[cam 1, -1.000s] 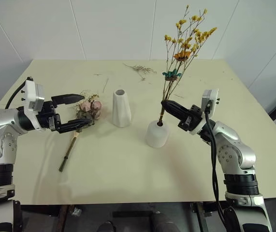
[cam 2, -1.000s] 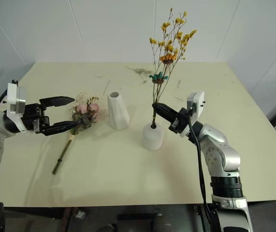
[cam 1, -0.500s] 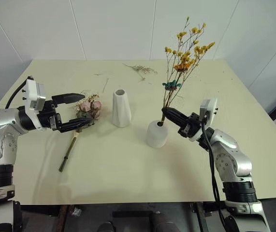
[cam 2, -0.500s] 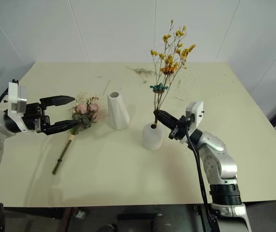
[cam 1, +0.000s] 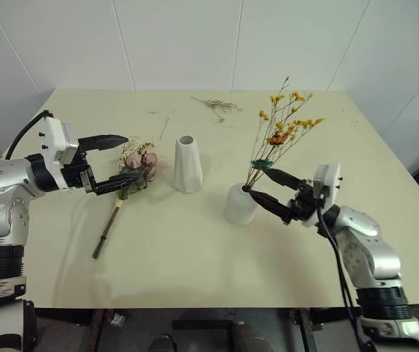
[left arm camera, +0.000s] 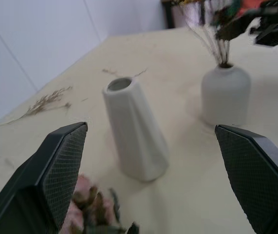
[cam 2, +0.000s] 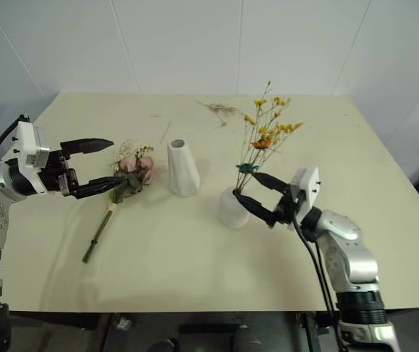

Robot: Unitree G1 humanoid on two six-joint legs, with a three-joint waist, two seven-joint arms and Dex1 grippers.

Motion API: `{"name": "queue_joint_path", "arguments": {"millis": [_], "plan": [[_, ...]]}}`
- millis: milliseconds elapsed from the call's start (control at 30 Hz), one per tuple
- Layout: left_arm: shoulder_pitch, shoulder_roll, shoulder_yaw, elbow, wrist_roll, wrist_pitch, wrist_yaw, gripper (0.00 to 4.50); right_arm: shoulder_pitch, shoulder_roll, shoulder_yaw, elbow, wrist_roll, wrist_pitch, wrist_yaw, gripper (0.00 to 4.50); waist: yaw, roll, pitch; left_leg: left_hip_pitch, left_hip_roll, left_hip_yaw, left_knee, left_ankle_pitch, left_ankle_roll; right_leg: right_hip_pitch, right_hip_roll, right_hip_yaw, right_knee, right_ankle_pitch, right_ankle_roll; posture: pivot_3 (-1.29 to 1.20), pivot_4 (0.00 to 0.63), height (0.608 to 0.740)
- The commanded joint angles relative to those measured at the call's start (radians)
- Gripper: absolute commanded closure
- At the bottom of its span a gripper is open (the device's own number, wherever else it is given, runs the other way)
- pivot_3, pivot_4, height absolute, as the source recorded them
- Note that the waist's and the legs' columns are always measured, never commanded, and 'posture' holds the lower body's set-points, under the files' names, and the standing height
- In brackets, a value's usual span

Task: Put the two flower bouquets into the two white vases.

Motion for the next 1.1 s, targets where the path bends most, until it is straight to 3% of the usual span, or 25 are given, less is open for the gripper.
{"name": "queue_joint_path", "arguments": {"millis": [33,233,433,1100], "plan": [[0.02,0.052,0.011,-0.009,0.034,0.026,0.024,0.0,0.025,-0.104,-0.085,-0.053,0.025,0.001,0.054,0.74,0.003,0.0,0.0,0.0,0.0,0.0,0.0,0.0,0.0,0.0,0.0,0.0,0.0,0.0,0.0,0.0,0.15,0.74],[0.061,0.17,-0.069,0.009,0.159,0.407,0.189,0.0,0.036,-0.323,-0.223,-0.035,0.057,-0.011,0.191,0.74,0.005,0.0,0.0,0.0,0.0,0.001,0.0,0.0,0.001,0.0,0.0,0.001,-0.001,-0.001,0.0,0.0,0.15,0.74],[0.055,0.208,-0.19,0.003,0.208,0.613,0.182,0.0,-0.049,-0.437,-0.219,-0.094,0.111,0.061,0.261,0.74,0.003,0.0,0.0,0.0,0.0,0.001,-0.001,0.0,0.001,0.001,0.0,0.001,-0.002,-0.001,0.0,0.0,0.15,0.74],[-0.284,0.121,-0.59,0.151,0.423,0.851,0.158,0.0,-0.01,-0.327,-0.174,-0.228,0.142,0.104,0.178,0.74,0.009,-0.002,0.001,-0.002,0.0,0.001,-0.001,-0.001,0.001,0.0,0.0,0.0,-0.004,0.0,0.001,0.0,0.15,0.74]]}}
